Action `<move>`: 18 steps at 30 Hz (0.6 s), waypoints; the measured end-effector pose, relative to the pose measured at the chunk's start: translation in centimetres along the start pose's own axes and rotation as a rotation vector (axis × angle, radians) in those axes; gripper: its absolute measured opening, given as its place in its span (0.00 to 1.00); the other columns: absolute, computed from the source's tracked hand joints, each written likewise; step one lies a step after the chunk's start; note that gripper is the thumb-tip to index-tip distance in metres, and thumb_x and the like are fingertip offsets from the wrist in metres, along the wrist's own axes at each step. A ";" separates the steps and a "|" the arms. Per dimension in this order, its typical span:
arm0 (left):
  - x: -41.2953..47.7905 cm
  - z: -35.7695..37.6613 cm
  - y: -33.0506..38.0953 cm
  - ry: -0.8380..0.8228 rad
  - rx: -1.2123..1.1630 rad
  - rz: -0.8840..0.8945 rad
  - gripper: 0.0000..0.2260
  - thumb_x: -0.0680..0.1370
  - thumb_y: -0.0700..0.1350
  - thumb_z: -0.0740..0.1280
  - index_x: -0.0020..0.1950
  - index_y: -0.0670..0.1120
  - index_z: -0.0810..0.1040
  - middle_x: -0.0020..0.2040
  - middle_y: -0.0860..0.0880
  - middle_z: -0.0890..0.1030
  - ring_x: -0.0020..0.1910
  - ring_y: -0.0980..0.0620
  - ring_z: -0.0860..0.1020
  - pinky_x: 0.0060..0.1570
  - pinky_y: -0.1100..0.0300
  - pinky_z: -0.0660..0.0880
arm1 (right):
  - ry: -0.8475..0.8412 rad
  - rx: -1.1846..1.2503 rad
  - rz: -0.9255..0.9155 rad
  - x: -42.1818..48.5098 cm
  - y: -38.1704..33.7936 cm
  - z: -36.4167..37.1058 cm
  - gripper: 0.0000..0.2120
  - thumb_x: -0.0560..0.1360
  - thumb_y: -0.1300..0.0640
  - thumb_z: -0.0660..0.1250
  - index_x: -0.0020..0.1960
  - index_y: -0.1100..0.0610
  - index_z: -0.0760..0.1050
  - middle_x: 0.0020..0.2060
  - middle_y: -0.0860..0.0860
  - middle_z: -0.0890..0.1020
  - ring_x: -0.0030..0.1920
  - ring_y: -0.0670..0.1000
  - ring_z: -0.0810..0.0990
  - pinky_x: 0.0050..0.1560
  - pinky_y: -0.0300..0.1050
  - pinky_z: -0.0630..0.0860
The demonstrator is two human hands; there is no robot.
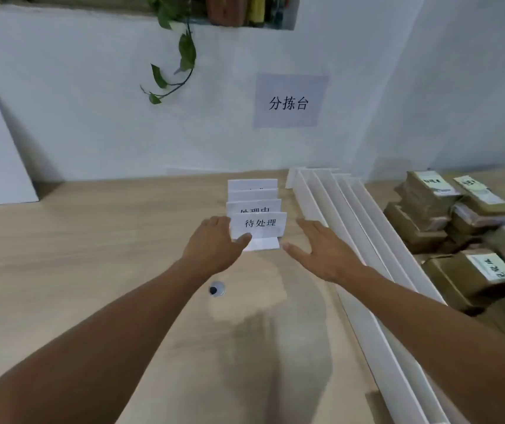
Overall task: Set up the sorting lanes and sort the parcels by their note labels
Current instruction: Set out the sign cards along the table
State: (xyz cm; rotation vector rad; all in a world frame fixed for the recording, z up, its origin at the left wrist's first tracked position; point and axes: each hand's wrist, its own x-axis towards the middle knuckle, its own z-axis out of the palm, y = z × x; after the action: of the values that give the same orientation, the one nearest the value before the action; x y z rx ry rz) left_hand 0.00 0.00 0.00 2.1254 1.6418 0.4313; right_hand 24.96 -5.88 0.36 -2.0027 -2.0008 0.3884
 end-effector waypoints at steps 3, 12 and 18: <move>2.8 2.3 0.1 -0.018 -0.022 -0.056 0.31 0.81 0.62 0.63 0.76 0.43 0.67 0.75 0.45 0.70 0.75 0.46 0.65 0.69 0.51 0.65 | -0.021 0.038 0.006 3.0 3.1 1.0 0.36 0.78 0.32 0.60 0.80 0.46 0.56 0.76 0.45 0.65 0.75 0.50 0.64 0.68 0.54 0.70; 12.4 8.3 -3.2 -0.078 -0.089 -0.234 0.33 0.80 0.59 0.66 0.79 0.44 0.61 0.76 0.43 0.66 0.74 0.42 0.67 0.67 0.48 0.67 | -0.098 0.183 0.036 13.1 8.8 7.6 0.37 0.77 0.36 0.65 0.80 0.47 0.56 0.73 0.46 0.63 0.68 0.49 0.72 0.62 0.47 0.71; 18.2 13.4 -5.4 -0.090 -0.199 -0.321 0.33 0.80 0.53 0.69 0.79 0.44 0.59 0.74 0.41 0.67 0.71 0.40 0.71 0.55 0.55 0.64 | -0.175 0.159 0.069 20.5 12.0 12.7 0.40 0.77 0.33 0.62 0.81 0.44 0.49 0.76 0.50 0.60 0.72 0.53 0.68 0.69 0.56 0.70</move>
State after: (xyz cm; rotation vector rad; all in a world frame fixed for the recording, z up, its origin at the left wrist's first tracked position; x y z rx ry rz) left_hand 6.58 16.92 -14.48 1.6772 1.7672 0.3729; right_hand 31.24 14.76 -15.75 -2.0023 -1.9334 0.7377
